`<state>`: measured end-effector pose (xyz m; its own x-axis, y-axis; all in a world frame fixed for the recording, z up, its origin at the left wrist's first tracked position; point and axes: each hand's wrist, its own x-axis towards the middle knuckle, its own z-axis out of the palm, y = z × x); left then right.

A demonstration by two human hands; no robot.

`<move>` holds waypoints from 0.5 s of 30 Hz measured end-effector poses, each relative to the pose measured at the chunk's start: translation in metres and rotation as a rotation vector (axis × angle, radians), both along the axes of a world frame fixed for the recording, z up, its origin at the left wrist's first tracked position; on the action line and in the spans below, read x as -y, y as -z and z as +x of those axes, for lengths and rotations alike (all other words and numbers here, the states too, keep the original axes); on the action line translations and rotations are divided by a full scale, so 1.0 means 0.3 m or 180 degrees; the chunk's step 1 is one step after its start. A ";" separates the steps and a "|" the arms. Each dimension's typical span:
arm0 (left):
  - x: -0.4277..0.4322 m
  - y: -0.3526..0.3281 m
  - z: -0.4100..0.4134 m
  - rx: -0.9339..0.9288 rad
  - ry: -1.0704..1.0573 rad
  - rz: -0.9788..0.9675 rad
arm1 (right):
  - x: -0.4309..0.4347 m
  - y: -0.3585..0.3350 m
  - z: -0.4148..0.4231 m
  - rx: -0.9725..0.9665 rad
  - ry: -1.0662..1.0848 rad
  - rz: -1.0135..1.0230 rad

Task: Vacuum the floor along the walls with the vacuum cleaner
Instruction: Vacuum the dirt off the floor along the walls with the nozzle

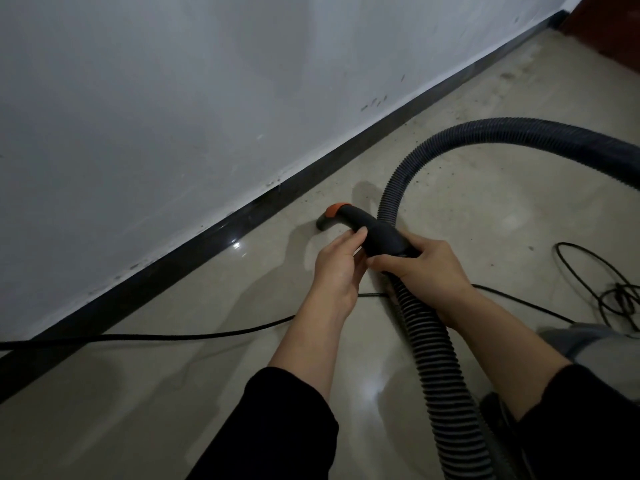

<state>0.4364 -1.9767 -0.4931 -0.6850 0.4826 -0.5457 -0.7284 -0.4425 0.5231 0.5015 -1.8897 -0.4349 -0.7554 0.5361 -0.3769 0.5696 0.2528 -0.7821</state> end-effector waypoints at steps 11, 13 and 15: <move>-0.019 -0.019 0.097 0.0104 0.0199 0.0158 | -0.015 -0.015 0.112 -0.0017 0.0151 0.0110; -0.013 -0.022 0.103 0.0100 0.0207 0.0126 | -0.010 -0.020 0.122 -0.0023 0.0163 0.0068; -0.004 -0.021 0.105 0.0093 0.0208 0.0103 | -0.002 -0.024 0.126 -0.0029 0.0165 -0.0016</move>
